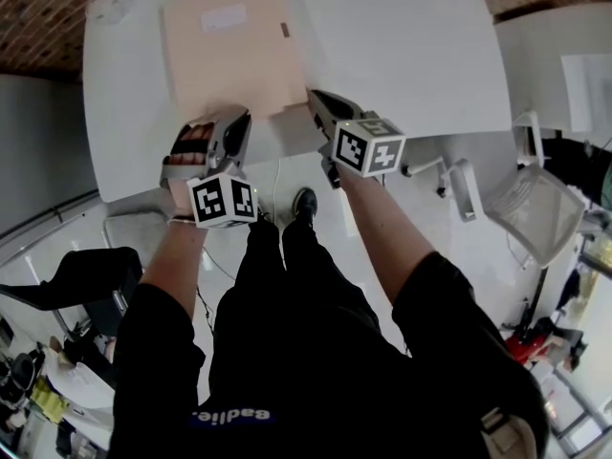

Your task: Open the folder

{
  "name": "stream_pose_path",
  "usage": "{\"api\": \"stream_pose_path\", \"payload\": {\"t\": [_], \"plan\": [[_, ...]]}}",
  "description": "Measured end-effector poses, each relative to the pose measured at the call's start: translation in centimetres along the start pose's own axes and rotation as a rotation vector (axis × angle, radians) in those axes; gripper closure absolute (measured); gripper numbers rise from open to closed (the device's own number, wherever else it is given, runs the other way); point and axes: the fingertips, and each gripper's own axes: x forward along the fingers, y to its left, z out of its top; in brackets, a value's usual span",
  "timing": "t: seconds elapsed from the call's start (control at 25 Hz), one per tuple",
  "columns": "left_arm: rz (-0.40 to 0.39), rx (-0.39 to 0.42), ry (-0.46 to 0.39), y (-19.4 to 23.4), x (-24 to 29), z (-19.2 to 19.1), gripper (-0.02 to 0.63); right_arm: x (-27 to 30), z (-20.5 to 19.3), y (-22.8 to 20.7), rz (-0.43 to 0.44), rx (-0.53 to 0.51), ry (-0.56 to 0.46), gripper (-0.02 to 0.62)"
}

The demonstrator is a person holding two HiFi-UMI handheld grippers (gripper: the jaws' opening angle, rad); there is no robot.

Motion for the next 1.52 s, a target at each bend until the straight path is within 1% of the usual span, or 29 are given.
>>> {"api": "stream_pose_path", "payload": {"t": [0.08,0.16,0.24,0.44,0.52,0.64,0.76,0.84,0.96,1.04,1.12,1.2,1.28,1.36,1.52], "plan": [[0.003,-0.016,-0.006,0.2,-0.1,-0.1,0.577,0.3,-0.3,0.0,-0.024,-0.092,0.054,0.566],[0.016,-0.054,-0.022,0.5,-0.3,0.0,0.581,0.6,-0.5,0.1,-0.035,-0.151,0.079,0.566],[0.039,-0.114,-0.041,1.3,-0.7,-0.1,0.583,0.7,-0.5,0.0,-0.042,-0.171,0.082,0.566],[0.098,-0.265,-0.086,2.6,-2.0,-0.4,0.584,0.8,-0.6,-0.1,-0.054,-0.168,0.090,0.566],[0.130,-0.373,-0.116,3.3,-2.9,-0.7,0.584,0.8,-0.6,-0.2,-0.056,-0.172,0.093,0.566],[0.183,-0.582,-0.173,4.5,-4.8,-1.6,0.584,0.8,-0.8,-0.3,-0.065,-0.186,0.102,0.566],[0.262,-0.772,-0.206,6.1,-6.8,-2.8,0.584,0.9,-0.9,-0.3,-0.074,-0.210,0.115,0.566],[0.294,-0.884,-0.235,6.9,-7.7,-3.6,0.586,0.9,-0.9,-0.4,-0.080,-0.214,0.122,0.566],[0.315,-1.024,-0.280,7.7,-8.8,-4.8,0.586,0.9,-0.8,-0.4,-0.093,-0.221,0.129,0.566],[0.337,-1.168,-0.317,8.0,-9.8,-6.0,0.586,0.9,-0.9,-0.3,-0.100,-0.227,0.138,0.566],[0.377,-1.341,-0.359,8.3,-10.9,-7.7,0.586,1.0,-1.1,-0.1,-0.104,-0.233,0.149,0.566],[0.423,-1.482,-0.392,8.5,-11.9,-9.7,0.586,1.0,-1.1,-0.1,-0.110,-0.244,0.159,0.566],[0.463,-1.573,-0.408,8.5,-12.8,-11.4,0.589,1.0,-1.0,-0.1,-0.116,-0.256,0.165,0.566],[0.493,-1.642,-0.414,8.3,-13.4,-13.1,0.592,1.1,-0.9,-0.1,-0.122,-0.266,0.168,0.566],[0.537,-1.739,-0.407,7.6,-13.9,-15.9,0.595,1.2,-0.8,-0.1,-0.133,-0.276,0.170,0.566]]}}
